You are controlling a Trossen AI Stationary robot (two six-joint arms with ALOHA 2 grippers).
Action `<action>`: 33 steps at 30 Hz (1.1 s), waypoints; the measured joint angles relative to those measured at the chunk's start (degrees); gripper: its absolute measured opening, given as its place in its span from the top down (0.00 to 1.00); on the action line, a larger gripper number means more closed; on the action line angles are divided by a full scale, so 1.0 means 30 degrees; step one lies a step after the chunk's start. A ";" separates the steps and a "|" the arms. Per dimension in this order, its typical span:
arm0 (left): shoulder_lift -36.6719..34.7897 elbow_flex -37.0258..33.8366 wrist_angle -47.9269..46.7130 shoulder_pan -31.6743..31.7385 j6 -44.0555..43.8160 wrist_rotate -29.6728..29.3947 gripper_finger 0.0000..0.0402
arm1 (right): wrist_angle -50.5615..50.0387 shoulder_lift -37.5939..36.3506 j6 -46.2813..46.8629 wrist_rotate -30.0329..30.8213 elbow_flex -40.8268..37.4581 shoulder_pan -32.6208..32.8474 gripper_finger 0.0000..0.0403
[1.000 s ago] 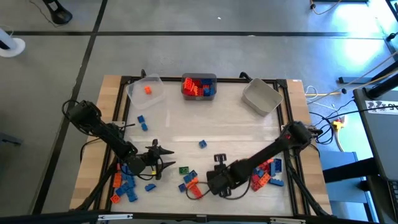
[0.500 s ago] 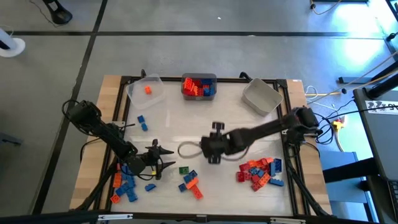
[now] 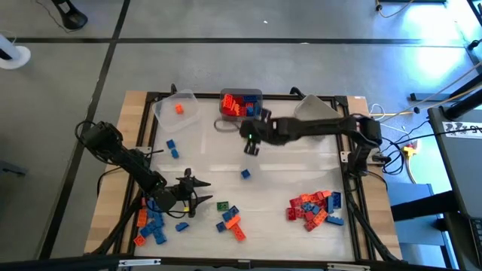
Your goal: Sort blocks by size
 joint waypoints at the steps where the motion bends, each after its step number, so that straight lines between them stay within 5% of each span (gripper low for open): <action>1: 0.0000 0.0000 -0.0003 0.0000 0.0000 0.0000 0.47 | 0.0427 0.0000 -0.0397 -0.0102 0.0000 -0.0471 0.76; 16: 0.0000 0.0000 0.0000 0.0026 0.0066 -0.0002 0.47 | 0.5331 0.0000 -0.1773 -0.4937 0.0000 -0.6380 0.76; 33: 0.0000 0.0000 -0.0003 0.0248 0.0195 -0.0007 0.47 | 0.6824 0.1937 -0.0891 -0.6776 -0.0007 -0.8131 0.75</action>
